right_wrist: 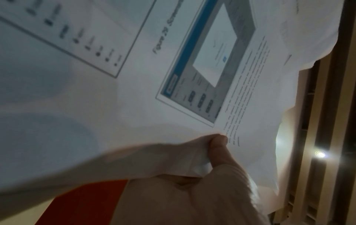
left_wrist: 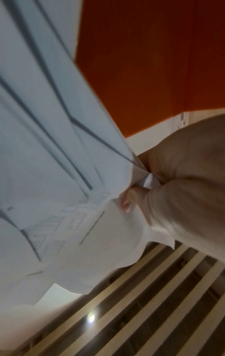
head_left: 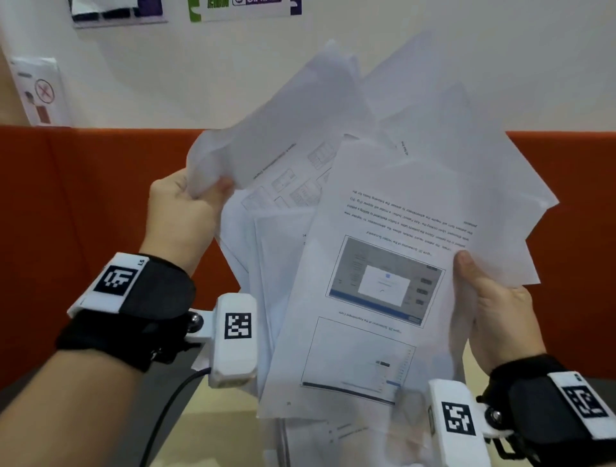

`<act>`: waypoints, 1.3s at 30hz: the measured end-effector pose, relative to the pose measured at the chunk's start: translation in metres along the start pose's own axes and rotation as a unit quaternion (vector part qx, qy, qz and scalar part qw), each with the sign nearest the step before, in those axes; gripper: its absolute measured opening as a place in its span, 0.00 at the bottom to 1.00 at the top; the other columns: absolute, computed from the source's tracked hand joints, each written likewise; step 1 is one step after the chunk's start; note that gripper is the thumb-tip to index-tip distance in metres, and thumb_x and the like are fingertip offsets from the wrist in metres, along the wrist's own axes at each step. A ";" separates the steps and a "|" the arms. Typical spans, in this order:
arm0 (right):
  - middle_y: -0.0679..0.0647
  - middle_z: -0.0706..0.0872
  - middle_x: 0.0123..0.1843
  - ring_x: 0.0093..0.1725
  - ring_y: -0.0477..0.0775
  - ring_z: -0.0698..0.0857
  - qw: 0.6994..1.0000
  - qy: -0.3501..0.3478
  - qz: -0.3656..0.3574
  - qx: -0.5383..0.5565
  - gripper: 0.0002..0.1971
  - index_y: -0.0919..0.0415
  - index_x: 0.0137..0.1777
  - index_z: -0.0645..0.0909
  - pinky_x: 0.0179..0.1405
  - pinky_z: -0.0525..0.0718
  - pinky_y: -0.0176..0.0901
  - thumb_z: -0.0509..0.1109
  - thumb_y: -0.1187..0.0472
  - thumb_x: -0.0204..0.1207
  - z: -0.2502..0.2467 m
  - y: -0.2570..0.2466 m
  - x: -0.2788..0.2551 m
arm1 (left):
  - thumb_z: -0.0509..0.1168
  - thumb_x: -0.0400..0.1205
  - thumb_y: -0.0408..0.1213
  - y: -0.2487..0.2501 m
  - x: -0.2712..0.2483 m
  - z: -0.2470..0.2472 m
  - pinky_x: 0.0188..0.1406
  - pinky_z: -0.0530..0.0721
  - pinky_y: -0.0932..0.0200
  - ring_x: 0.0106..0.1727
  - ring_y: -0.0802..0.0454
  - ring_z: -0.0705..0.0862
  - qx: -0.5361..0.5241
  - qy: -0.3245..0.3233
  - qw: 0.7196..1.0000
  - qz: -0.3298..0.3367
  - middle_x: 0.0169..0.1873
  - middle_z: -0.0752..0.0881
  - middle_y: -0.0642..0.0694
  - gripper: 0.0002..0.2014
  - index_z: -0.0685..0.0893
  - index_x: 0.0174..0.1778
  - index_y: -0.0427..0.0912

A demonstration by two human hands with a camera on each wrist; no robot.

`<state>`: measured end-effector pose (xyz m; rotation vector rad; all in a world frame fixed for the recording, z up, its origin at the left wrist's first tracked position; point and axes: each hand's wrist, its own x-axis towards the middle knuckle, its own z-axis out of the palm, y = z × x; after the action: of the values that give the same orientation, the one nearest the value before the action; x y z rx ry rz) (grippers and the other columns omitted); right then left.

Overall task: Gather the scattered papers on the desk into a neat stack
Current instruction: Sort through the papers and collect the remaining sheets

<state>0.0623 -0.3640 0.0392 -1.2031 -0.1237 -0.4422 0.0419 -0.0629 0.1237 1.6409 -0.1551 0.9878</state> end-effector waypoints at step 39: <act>0.54 0.83 0.67 0.65 0.57 0.84 0.993 0.079 0.039 -0.076 0.50 0.63 0.73 0.73 0.70 0.79 0.57 0.81 0.33 0.56 -0.004 0.053 0.046 | 0.72 0.77 0.29 -0.098 -0.033 0.077 0.59 0.86 0.44 0.55 0.44 0.88 -0.120 -0.003 0.971 -0.209 0.52 0.88 0.43 0.18 0.76 0.61 0.39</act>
<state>0.1247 -0.3648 0.0059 -1.3122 0.0955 -0.4828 0.1173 -0.1091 0.0297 1.3795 0.0662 0.6152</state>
